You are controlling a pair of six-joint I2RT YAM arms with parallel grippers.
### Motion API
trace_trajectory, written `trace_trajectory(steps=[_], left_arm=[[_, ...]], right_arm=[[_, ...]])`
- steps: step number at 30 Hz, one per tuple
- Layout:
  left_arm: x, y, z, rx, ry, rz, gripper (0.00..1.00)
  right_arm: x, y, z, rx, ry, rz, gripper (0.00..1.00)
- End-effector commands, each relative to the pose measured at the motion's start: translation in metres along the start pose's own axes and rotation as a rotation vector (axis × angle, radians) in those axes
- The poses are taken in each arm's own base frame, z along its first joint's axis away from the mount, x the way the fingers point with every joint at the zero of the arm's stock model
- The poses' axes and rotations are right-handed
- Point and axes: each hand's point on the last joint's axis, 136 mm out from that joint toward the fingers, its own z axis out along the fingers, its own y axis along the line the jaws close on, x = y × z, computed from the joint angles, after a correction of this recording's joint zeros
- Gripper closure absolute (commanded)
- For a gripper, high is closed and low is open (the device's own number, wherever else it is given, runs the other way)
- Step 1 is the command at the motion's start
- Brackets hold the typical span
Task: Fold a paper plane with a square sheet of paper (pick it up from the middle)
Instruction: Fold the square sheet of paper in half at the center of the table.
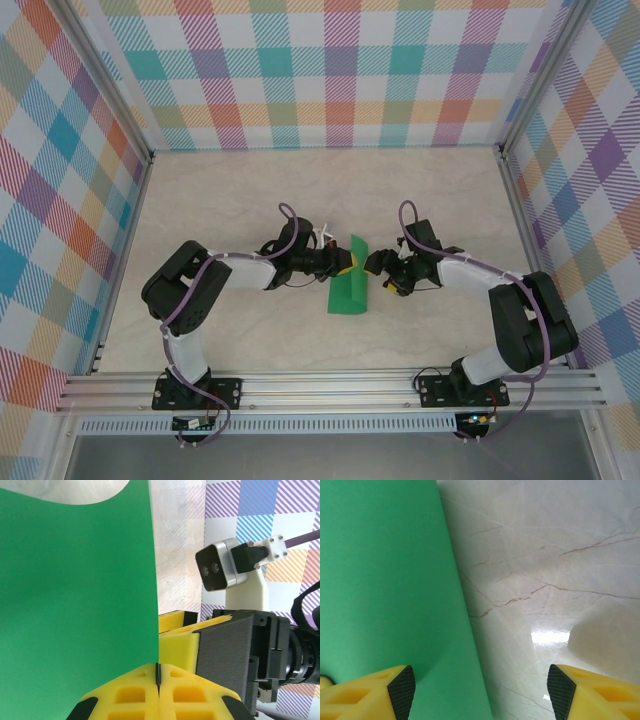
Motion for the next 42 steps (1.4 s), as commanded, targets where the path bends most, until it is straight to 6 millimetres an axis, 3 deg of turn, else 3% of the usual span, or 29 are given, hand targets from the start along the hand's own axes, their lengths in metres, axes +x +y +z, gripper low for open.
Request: trace_trajectory(steps=[1,7,10,15,31,33,36,38,42], left_arm=[[0.002,-0.009,0.002,0.013,0.013,0.016,0.98],[0.009,0.036,-0.008,-0.240,0.028,0.044,0.98],[0.009,0.044,-0.012,-0.291,0.022,0.056,0.98],[0.007,0.049,-0.013,-0.328,0.026,0.068,0.98],[0.000,0.054,-0.015,-0.382,0.017,0.084,0.95],[-0.002,0.053,-0.015,-0.389,0.012,0.087,0.91],[-0.004,0.053,-0.023,-0.423,-0.014,0.089,0.76],[-0.007,0.049,-0.033,-0.444,-0.052,0.103,0.65],[-0.015,0.044,-0.064,-0.530,-0.161,0.128,0.53]], right_arm=[[0.000,0.009,-0.006,-0.044,-0.012,-0.009,0.27],[0.002,0.018,-0.006,-0.090,0.009,-0.034,0.25],[0.003,0.020,-0.005,-0.102,0.024,-0.054,0.24],[0.006,0.021,0.001,-0.099,0.063,-0.070,0.26],[0.015,0.012,0.029,0.014,0.135,-0.095,0.50],[0.014,0.010,0.030,0.027,0.132,-0.087,0.52],[0.013,0.009,0.033,0.051,0.126,-0.076,0.53],[0.012,0.009,0.035,0.077,0.119,-0.072,0.53],[0.010,0.006,0.039,0.147,0.105,-0.072,0.52]])
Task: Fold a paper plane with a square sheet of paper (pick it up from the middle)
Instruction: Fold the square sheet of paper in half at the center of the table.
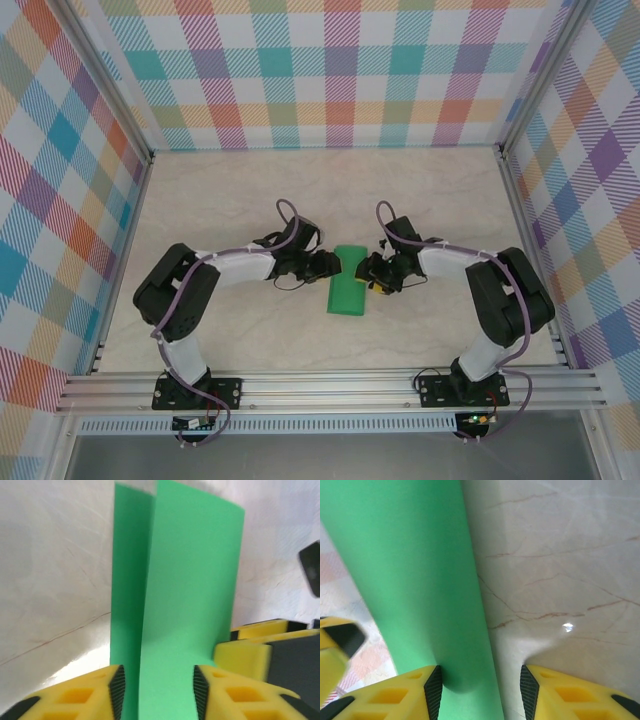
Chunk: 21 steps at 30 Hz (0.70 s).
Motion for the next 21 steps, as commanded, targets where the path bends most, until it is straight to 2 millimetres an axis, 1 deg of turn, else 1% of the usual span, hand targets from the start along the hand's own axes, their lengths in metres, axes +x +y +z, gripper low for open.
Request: trace_trajectory(steps=[1,4,7,11,15,17,21], left_arm=[[-0.012,0.003,-0.037,-0.089,-0.123,0.018,0.52],[-0.014,0.010,-0.059,-0.131,-0.187,0.022,0.52],[-0.015,0.013,-0.078,-0.144,-0.249,0.018,0.49],[-0.014,0.016,-0.092,-0.150,-0.282,0.021,0.46],[-0.011,0.016,-0.093,-0.152,-0.275,0.028,0.45],[-0.010,0.016,-0.091,-0.147,-0.270,0.026,0.45],[-0.010,0.014,-0.089,-0.139,-0.260,0.028,0.45]], right_arm=[[-0.004,-0.004,0.003,0.093,-0.022,0.013,0.52],[-0.007,-0.006,0.002,0.127,-0.038,0.025,0.50],[-0.006,0.001,0.004,0.112,-0.029,-0.006,0.48],[-0.002,0.001,0.004,0.154,0.005,-0.062,0.46],[0.000,-0.003,0.003,0.186,0.026,-0.086,0.45],[0.002,0.002,0.004,0.165,0.048,-0.112,0.46],[0.005,0.004,0.004,0.175,0.076,-0.144,0.45]])
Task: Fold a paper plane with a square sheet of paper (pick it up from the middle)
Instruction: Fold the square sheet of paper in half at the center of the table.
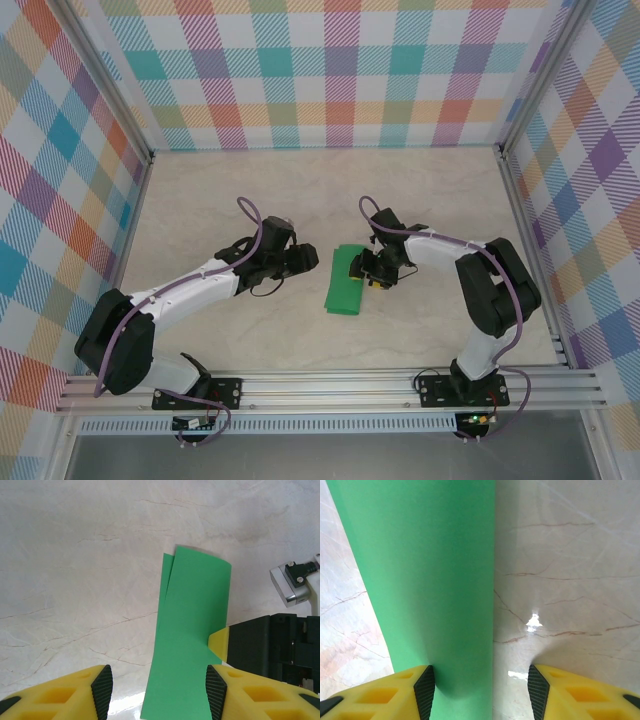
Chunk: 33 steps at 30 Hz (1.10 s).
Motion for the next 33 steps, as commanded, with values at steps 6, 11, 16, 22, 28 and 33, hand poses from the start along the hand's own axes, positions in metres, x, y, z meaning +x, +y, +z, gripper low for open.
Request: trace_trajectory(steps=[6,11,16,22,28,33], left_arm=[[0.005,0.001,0.002,-0.007,0.017,0.013,0.45],[0.006,0.001,0.003,-0.006,0.023,0.013,0.45],[0.005,0.000,0.002,-0.006,0.023,0.013,0.45],[0.005,-0.001,0.003,-0.005,0.028,0.015,0.45],[0.006,-0.001,0.005,-0.002,0.032,0.014,0.46],[0.006,-0.001,0.006,-0.003,0.033,0.013,0.46]], right_arm=[[0.010,-0.002,0.000,0.046,0.055,-0.072,0.43],[0.008,-0.011,0.002,0.103,0.054,-0.043,0.43],[0.003,-0.008,0.004,0.084,0.027,0.004,0.43],[0.001,-0.006,0.005,0.069,0.008,0.029,0.42],[0.003,-0.009,0.010,0.091,0.048,0.005,0.41],[0.002,-0.019,0.010,0.144,0.034,0.046,0.40]])
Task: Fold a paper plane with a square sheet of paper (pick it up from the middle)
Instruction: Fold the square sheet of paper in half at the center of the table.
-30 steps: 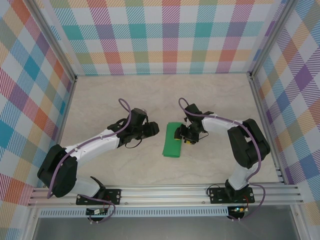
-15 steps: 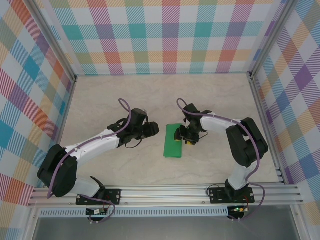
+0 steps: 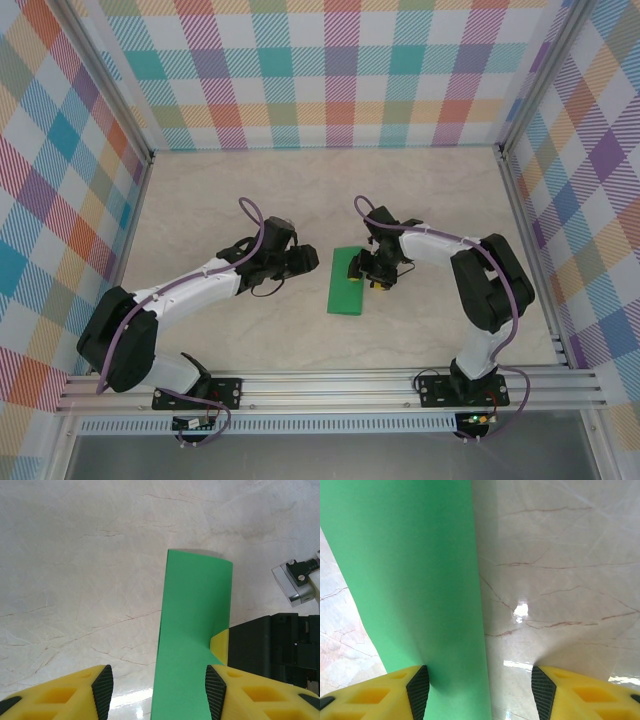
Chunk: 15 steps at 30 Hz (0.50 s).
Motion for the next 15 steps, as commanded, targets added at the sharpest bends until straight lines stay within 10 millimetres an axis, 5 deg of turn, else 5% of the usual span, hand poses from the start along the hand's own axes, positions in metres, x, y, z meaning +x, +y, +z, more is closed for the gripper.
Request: trace_trajectory(steps=[1,15], left_arm=[[0.003,-0.003,0.002,0.005,0.020,0.015,0.46],[0.006,-0.004,0.005,0.015,0.034,0.010,0.49]], right_arm=[[-0.002,-0.013,0.011,0.070,0.001,0.026,0.40],[0.002,-0.026,0.022,0.141,0.033,0.013,0.41]])
